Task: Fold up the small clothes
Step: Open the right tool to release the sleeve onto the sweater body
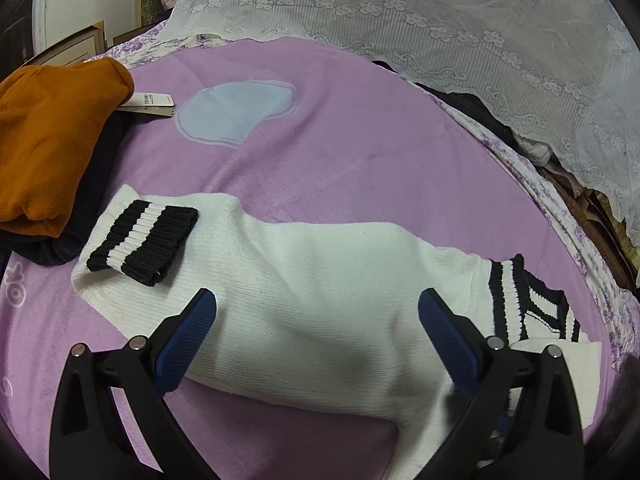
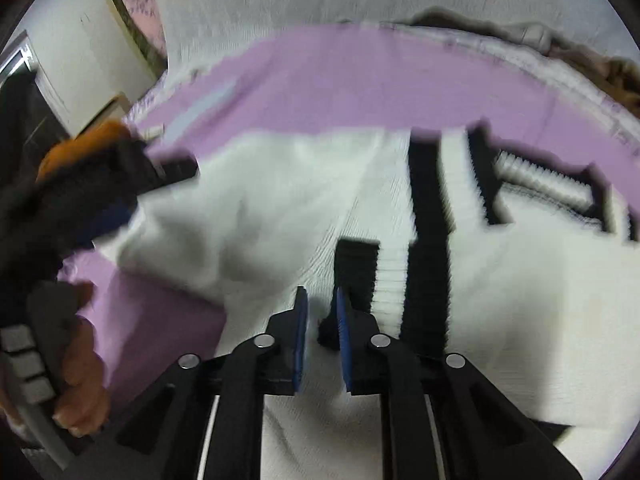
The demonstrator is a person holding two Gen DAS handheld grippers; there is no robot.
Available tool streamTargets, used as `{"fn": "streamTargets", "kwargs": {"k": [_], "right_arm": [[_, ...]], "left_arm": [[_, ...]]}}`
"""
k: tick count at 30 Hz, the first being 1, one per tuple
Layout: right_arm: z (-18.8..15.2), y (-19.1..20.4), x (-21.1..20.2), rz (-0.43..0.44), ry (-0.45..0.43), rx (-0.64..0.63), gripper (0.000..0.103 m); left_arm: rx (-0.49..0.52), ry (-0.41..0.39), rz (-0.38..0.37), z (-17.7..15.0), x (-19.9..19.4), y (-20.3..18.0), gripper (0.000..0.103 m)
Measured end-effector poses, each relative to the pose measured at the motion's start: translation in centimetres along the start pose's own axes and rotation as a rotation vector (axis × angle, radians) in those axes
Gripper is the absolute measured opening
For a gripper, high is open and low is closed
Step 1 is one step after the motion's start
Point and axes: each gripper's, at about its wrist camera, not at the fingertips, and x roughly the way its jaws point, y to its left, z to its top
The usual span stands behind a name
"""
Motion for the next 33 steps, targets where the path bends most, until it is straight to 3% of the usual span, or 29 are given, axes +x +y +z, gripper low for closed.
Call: {"fn": "streamTargets", "kwargs": {"k": [5,7,9,12,15,18,19,23,26,29,31,33], "right_arm": [[-0.5,-0.6,-4.0,0.006,-0.085,-0.001,0.016],[-0.8,-2.5,-6.3,-0.052,-0.143,0.014,0.028],[-1.4,-6.6,-8.2,-0.141,-0.177,0.085,0.033],[-2.6,-12.7,-9.3,-0.235,-0.169,0.199,0.033],[-5.0,-18.1,-9.9,-0.305,-0.149,0.29,0.033],[-7.3,-21.3,-9.9,-0.212,-0.156,0.329,0.031],[-7.5,-21.5,-10.1,-0.199,-0.159,0.331,0.031],[-6.3,-20.6,-10.9,-0.22,-0.176,0.304,0.035],[-4.2,-20.4,-12.2,-0.246,-0.222,0.277,0.051],[-2.1,-23.2,-12.0,-0.27,-0.227,0.3,0.053],[-1.7,-24.7,-11.3,-0.261,-0.218,0.331,0.053],[-2.1,-26.5,-9.9,-0.238,-0.197,0.37,0.054]], "left_arm": [[0.033,0.002,0.003,-0.4,0.1,-0.8,0.099],[0.052,-0.002,-0.02,-0.9,-0.3,-1.4,0.099],[0.099,-0.016,-0.05,-1.7,-0.9,-2.8,0.099],[0.231,-0.027,-0.11,-3.9,-1.8,-6.2,0.099],[0.41,-0.048,-0.12,-6.7,-2.0,-10.3,0.099],[0.571,-0.053,-0.019,-9.3,-0.1,-13.7,0.099],[0.581,-0.038,0.004,-9.7,0.7,-14.1,0.099],[0.504,0.0,-0.04,-9.1,1.2,-13.1,0.099],[0.463,-0.024,-0.042,-8.7,0.3,-12.5,0.099],[0.446,-0.081,-0.092,-8.0,-1.8,-13.1,0.099],[0.465,-0.049,-0.143,-7.6,-1.7,-14.1,0.099],[0.503,-0.023,-0.134,-8.3,-0.6,-15.3,0.099]]}}
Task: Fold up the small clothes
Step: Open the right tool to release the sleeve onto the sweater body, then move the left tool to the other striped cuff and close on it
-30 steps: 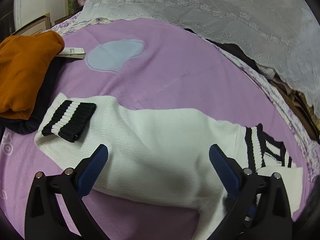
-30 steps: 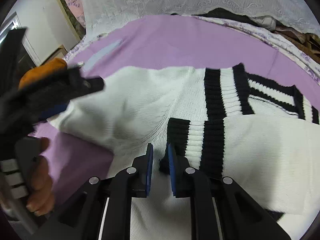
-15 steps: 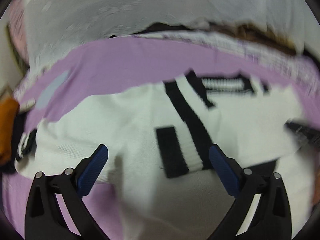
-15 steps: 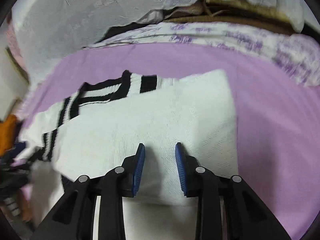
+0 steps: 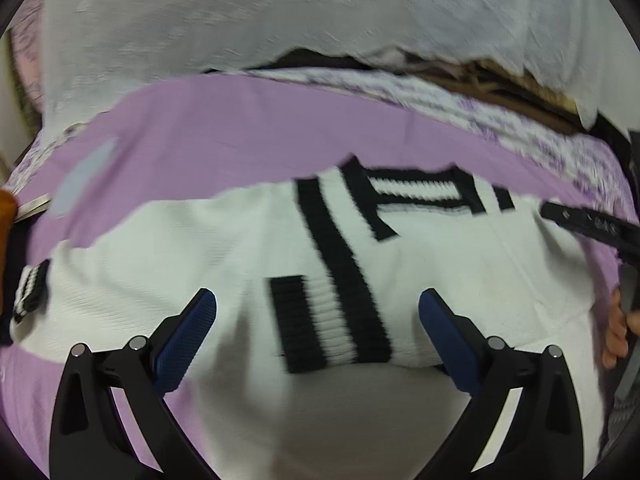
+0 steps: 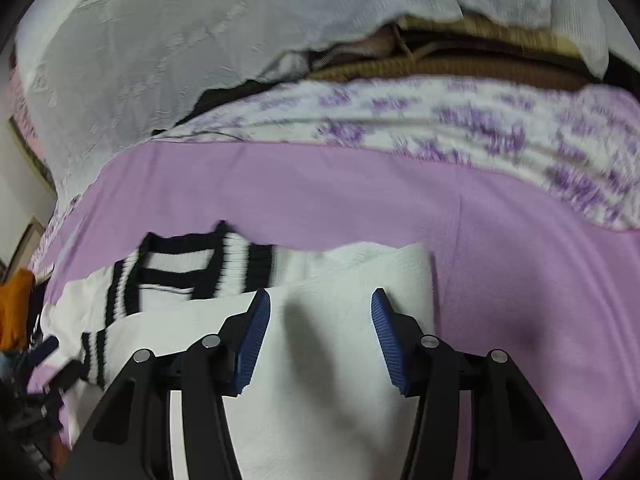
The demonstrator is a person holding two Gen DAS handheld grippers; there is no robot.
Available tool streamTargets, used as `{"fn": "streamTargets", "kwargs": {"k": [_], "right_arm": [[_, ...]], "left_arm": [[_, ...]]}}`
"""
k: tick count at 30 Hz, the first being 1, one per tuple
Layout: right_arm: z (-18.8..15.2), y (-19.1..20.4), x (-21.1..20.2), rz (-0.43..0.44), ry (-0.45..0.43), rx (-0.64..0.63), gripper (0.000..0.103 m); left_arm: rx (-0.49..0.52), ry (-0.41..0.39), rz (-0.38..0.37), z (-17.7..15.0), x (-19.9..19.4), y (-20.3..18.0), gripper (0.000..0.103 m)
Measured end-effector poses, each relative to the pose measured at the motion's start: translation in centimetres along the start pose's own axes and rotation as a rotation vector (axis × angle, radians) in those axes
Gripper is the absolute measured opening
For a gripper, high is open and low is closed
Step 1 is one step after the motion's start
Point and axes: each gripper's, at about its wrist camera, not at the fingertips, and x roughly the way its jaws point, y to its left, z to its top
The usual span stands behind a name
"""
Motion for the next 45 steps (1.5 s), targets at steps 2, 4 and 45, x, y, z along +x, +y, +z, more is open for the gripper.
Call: {"fn": "streamTargets", "kwargs": {"k": [2,4,45], "right_arm": [[-0.6,-1.4,1.5,0.042,0.009,0.03,0.054],[-0.8,-1.7,1.3,0.068,-0.006,0.036,0.054],[-9.3,-1.6,-5.3,-0.044,-0.076,-0.044,0.086]], "left_arm": [[0.036,0.043,0.046,-0.5,2.1,-1.1,0.099],[0.047,0.055,0.051,-1.1,3.6,-1.4,0.099],[-0.135,-0.072,0.521,-6.0,-5.4,21.1,0.099]]}}
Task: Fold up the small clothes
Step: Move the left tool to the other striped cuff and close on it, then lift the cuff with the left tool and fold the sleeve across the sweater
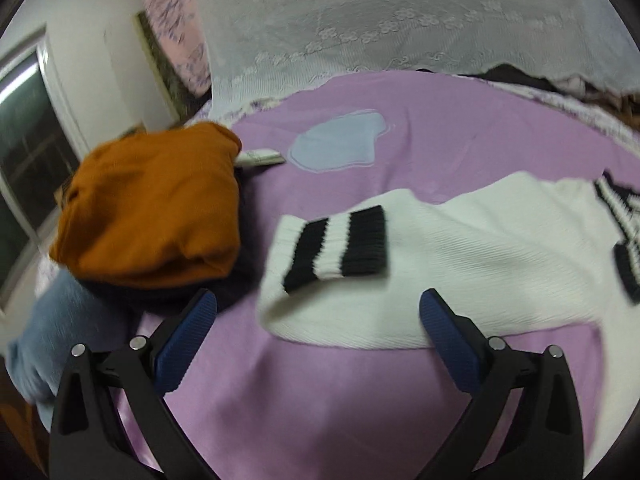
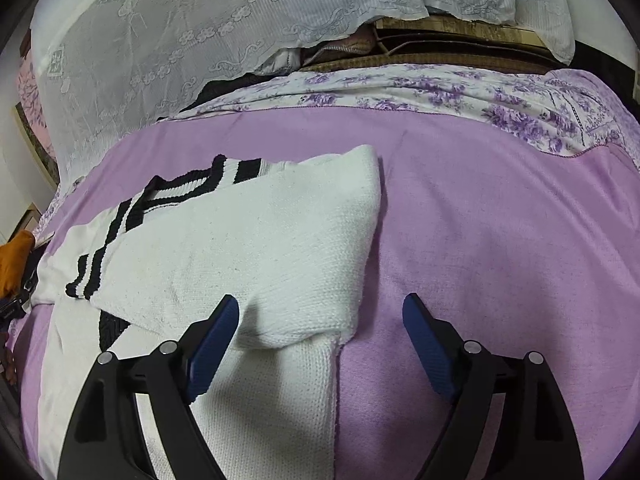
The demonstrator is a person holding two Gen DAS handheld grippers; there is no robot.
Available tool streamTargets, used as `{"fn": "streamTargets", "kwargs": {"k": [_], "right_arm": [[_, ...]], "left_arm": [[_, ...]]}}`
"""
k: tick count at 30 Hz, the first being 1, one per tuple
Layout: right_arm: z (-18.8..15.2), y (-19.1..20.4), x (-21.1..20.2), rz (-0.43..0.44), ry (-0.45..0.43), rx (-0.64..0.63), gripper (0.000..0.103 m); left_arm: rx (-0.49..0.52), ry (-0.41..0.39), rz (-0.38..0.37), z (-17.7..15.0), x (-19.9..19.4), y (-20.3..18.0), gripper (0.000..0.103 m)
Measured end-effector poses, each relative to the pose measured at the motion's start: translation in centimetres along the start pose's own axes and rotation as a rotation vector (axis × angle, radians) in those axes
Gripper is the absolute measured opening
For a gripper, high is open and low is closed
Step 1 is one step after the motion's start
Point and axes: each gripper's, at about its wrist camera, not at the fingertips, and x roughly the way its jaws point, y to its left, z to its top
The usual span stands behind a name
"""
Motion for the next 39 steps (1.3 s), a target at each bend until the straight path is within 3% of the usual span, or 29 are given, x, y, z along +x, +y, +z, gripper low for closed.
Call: {"fn": "streamTargets", "kwargs": {"k": [6,8,10,17,20,21,22,24,28,32,39], "right_arm": [[0.0,0.1,0.2,0.006,0.009,-0.002,0.088],[0.0,0.1,0.2,0.007,0.01,-0.003,0.089],[0.0,0.1,0.2,0.008,0.01,-0.002,0.089],[0.1,0.2,0.3,0.011,0.017,-0.005,0.091],[0.1,0.2,0.4,0.01,0.018,-0.006,0.091],[0.1,0.2,0.4,0.01,0.017,-0.005,0.091],[0.1,0.2,0.4,0.01,0.017,-0.005,0.091],[0.1,0.2,0.3,0.011,0.017,-0.005,0.091],[0.1,0.2,0.3,0.011,0.018,-0.004,0.092],[0.1,0.2,0.4,0.016,0.018,-0.001,0.092],[0.1,0.2,0.3,0.012,0.008,-0.002,0.092]], "left_arm": [[0.06,-0.044,0.023,0.5,1.4,0.6,0.098],[0.088,-0.043,0.026,0.5,2.1,0.5,0.093],[0.118,-0.033,0.014,0.3,2.6,0.3,0.081],[0.218,-0.052,0.012,0.2,3.5,-0.5,0.076],[0.244,-0.059,-0.007,0.3,3.7,-0.8,0.062],[0.245,-0.052,-0.029,0.4,3.9,-0.8,0.049],[0.242,-0.041,-0.05,0.4,4.2,-0.8,0.036],[0.227,-0.029,-0.063,0.4,4.4,-0.6,0.027],[0.128,-0.037,-0.114,0.8,4.3,1.4,0.017],[0.018,-0.061,-0.128,1.1,4.0,3.5,0.012],[-0.032,-0.078,-0.134,1.6,2.8,4.1,0.011]]}}
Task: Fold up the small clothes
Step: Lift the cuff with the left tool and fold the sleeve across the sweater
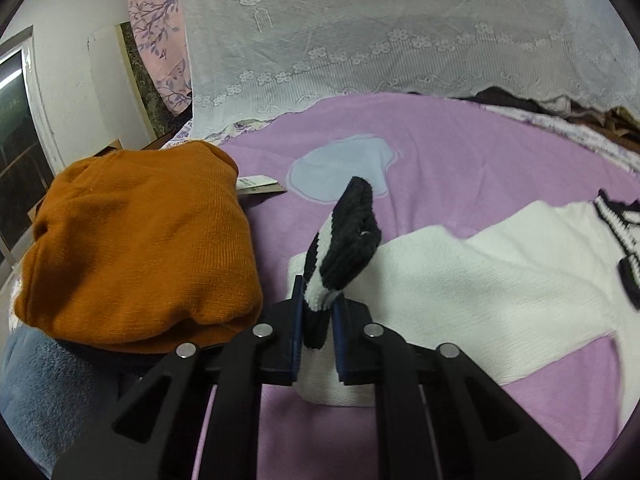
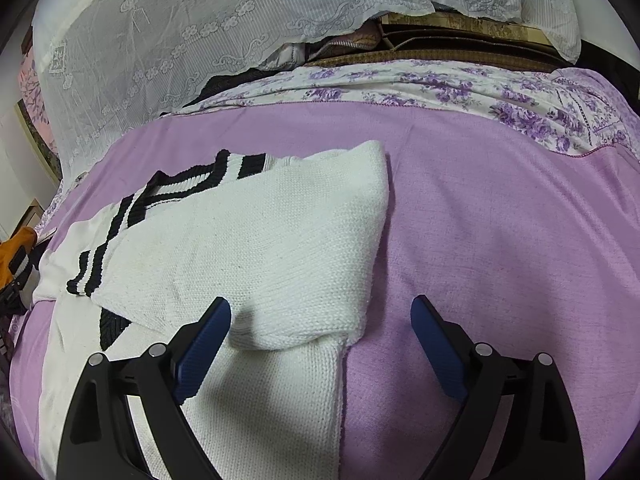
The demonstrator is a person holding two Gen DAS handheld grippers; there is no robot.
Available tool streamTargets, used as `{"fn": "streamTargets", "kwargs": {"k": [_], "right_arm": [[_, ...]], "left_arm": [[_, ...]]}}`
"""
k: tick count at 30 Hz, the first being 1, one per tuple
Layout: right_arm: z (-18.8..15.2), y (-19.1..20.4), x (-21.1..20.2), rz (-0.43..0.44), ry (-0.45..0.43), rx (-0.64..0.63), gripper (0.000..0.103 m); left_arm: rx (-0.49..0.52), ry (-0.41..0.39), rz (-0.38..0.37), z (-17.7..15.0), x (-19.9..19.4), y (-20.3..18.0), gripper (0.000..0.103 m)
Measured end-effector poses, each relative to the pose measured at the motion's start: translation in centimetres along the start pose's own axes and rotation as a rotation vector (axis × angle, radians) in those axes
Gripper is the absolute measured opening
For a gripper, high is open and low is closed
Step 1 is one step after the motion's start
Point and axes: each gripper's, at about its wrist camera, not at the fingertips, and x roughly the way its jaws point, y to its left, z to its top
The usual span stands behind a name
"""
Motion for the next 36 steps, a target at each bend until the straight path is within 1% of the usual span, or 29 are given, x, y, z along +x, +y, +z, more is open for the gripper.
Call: {"fn": "streamTargets", "kwargs": {"k": [2,4,6,8,10,14,21,26,29,32,34,36], "right_arm": [[0.0,-0.1,-0.3,-0.007,-0.02,0.0,0.092],[0.1,-0.2,-0.3,-0.007,-0.022,-0.001,0.092],[0.2,-0.1,0.1,-0.01,0.002,-0.005,0.092],[0.2,0.1,0.6,-0.015,0.033,-0.019,0.094],[0.1,0.2,0.5,-0.016,0.029,-0.026,0.095],[0.0,-0.2,-0.1,-0.002,0.005,-0.003,0.095],[0.3,-0.5,-2.1,-0.003,-0.081,0.022,0.095],[0.2,0.0,-2.0,-0.03,-0.029,0.008,0.095],[0.3,-0.1,-3.1,0.004,-0.03,0.037,0.095],[0.3,0.1,-5.0,0.039,-0.056,0.044,0.096],[0.1,0.2,-6.0,0.049,-0.074,0.04,0.099],[-0.2,0.1,-6.8,0.055,-0.086,0.042,0.099]], "left_arm": [[-0.021,-0.016,-0.021,0.7,-1.1,0.0,0.011],[-0.03,-0.031,-0.04,1.4,-2.3,-0.3,0.011],[-0.039,-0.042,-0.064,2.4,-3.4,-0.7,0.011],[-0.046,-0.05,-0.081,3.2,-4.2,-1.0,0.011],[-0.048,-0.061,-0.098,4.4,-5.1,-1.8,0.011],[-0.033,-0.08,-0.109,5.7,-6.6,-3.7,0.011],[0.007,-0.1,-0.146,6.8,-8.9,-8.5,0.011],[0.036,-0.107,-0.182,6.9,-10.3,-11.8,0.011],[0.063,-0.124,-0.213,7.1,-11.9,-14.5,0.011],[0.087,-0.138,-0.241,7.1,-13.0,-16.7,0.011],[0.108,-0.147,-0.262,7.2,-13.9,-18.4,0.011],[0.127,-0.152,-0.278,7.4,-14.4,-19.9,0.011]]}}
